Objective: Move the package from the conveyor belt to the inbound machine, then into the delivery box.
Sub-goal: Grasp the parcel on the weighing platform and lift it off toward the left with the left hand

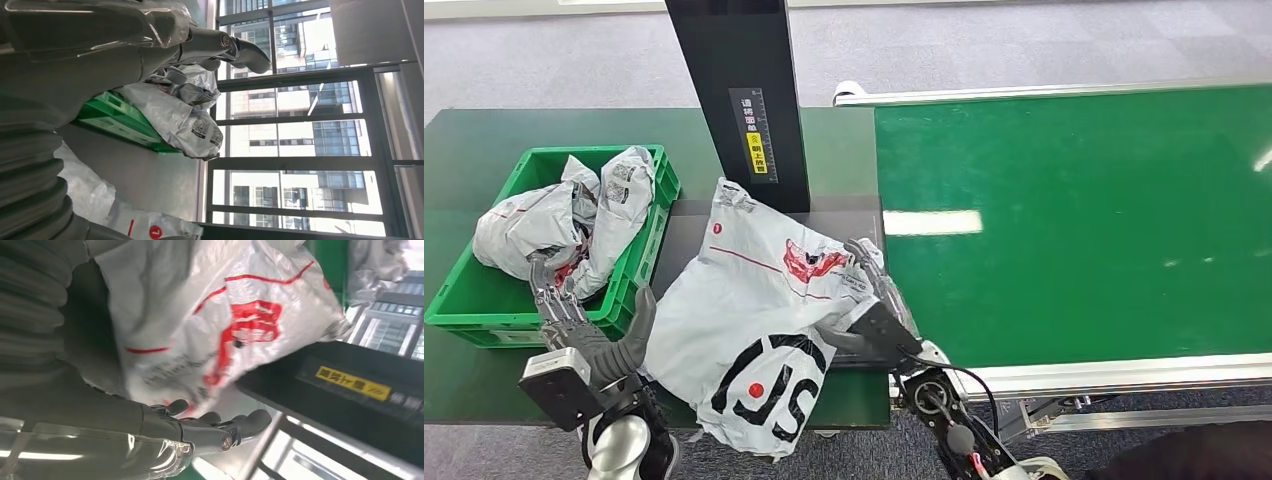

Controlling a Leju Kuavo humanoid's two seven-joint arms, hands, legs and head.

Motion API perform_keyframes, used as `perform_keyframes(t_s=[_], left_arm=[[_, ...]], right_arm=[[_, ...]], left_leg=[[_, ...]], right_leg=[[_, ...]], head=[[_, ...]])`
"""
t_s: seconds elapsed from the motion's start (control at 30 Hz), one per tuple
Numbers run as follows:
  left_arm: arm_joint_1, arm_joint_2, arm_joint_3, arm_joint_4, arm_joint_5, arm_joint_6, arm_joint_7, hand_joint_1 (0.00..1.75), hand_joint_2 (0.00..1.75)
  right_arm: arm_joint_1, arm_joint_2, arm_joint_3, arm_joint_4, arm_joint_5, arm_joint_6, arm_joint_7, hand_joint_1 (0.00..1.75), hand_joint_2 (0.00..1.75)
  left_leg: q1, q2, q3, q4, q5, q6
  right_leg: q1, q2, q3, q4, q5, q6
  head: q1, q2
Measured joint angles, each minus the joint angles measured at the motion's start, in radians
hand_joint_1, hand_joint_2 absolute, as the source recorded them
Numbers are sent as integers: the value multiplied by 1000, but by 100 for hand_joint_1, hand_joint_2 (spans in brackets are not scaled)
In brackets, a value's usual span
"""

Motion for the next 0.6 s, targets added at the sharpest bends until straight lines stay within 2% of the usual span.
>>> perform_keyframes(t_s=[0.1, 0.17, 0.23, 0.33, 0.4, 0.5, 0.6], left_arm=[[10, 6, -4, 3, -15, -28, 1, 0, 175], [13, 14, -18, 6, -44, -60, 6, 0, 175], [14, 21, -33, 11, -68, -86, 14, 0, 175], [15, 35, -58, 19, -128, -149, 49, 0, 175], [15, 54, -89, 27, -234, -219, 102, 0, 175], [12, 84, -150, 57, -462, -329, 229, 0, 175], [-5, 101, -194, 126, -680, -374, 349, 0, 175]], right_arm=[[71, -6, -77, -41, -125, 148, 6, 0, 175], [101, -14, -123, -51, -164, 215, 5, 0, 175], [117, -22, -159, -56, -169, 239, -2, 0, 175], [130, -31, -192, -72, -125, 209, -31, 0, 175], [139, -35, -211, -96, -118, 194, -62, 0, 175], [153, -38, -248, -149, -174, 227, -104, 0, 175], [165, -41, -279, -196, -203, 251, -119, 0, 175]], left_leg=[[0, 0, 0, 0, 0, 0], [0, 0, -1, 0, 0, 0], [0, 0, 0, 0, 0, 0], [0, 0, 0, 0, 0, 0], [0, 0, 0, 0, 0, 0], [0, 0, 0, 0, 0, 0], [0, 1, 0, 0, 0, 0]], right_leg=[[0, 0, 0, 0, 0, 0], [0, 0, 0, 0, 0, 0], [0, 0, 0, 0, 0, 0], [0, 0, 0, 0, 0, 0], [0, 0, 0, 0, 0, 0], [0, 0, 0, 0, 0, 0], [0, 0, 0, 0, 0, 0]], head=[[0, 0], [0, 0], [0, 0], [0, 0], [0, 0], [0, 0], [0, 0]])
